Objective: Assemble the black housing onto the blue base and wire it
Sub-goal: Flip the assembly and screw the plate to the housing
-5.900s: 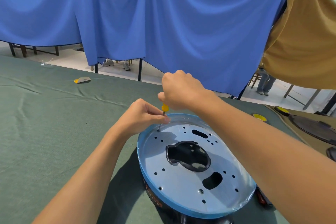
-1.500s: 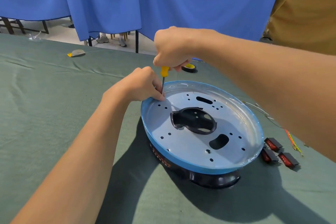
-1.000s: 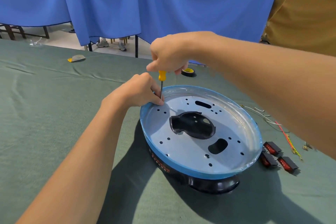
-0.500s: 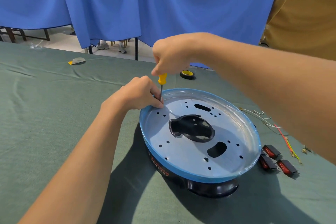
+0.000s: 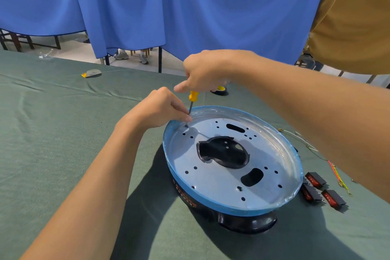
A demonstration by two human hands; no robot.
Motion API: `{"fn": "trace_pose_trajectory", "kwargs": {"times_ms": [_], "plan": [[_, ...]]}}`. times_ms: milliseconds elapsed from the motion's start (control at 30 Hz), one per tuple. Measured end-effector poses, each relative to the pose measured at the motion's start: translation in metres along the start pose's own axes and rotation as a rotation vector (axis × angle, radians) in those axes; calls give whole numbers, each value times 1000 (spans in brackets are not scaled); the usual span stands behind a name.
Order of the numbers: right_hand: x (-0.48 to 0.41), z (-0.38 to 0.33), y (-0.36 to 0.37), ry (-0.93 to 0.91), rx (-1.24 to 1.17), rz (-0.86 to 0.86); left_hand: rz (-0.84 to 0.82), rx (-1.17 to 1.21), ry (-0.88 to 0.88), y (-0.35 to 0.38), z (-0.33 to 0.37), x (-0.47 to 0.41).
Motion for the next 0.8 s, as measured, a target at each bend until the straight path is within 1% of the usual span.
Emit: {"fn": "trace_pose_trajectory", "kwargs": {"times_ms": [33,67,133,200,267,367,400,467,533,600,667,700,800], "plan": [[1,0,-2,-17,4,-31,-1,-1,6,0,0,0],[1,-1,-3,-42,4,-25,-9,-5,10,0,0,0],[-2,-1,0,-78,24,79,-39,-18,23,0,-1,-1],[-4,-1,7,-63,16,156,-79,-28,49,0,-1,0],[-4,-3,8,-49,-2,108,-82,-36,58,1,1,1],[0,-8,0,-69,-3,-45,5,-30,55,4,3,-1],[1,-9,-2,-80,2,-48,7,-28,61,5,2,-2],[0,-8,-2,-98,-1,30,-38,-42,88,6,1,-4],[-1,-5,3,-84,-30,103,-57,1,110,8,-1,-4],[-3,-4,6,-57,-29,128,17,121,84,8,-2,-4],[-4,-3,5,-41,-22,119,122,224,59,8,-4,-4],[-4,-3,3,-36,-40,93,139,259,68,8,-5,-4],[2,-2,-1,-66,-73,-6,60,271,122,10,-5,-3]]}}
Point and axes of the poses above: each hand's wrist, its own x-axis away from the middle knuckle, its own y-axis out of the palm, z = x × y, the point moved 2 cm from there along -x, towards the middle knuckle, and after that the axes turned 8 degrees about -x, right-handed, at the moved point
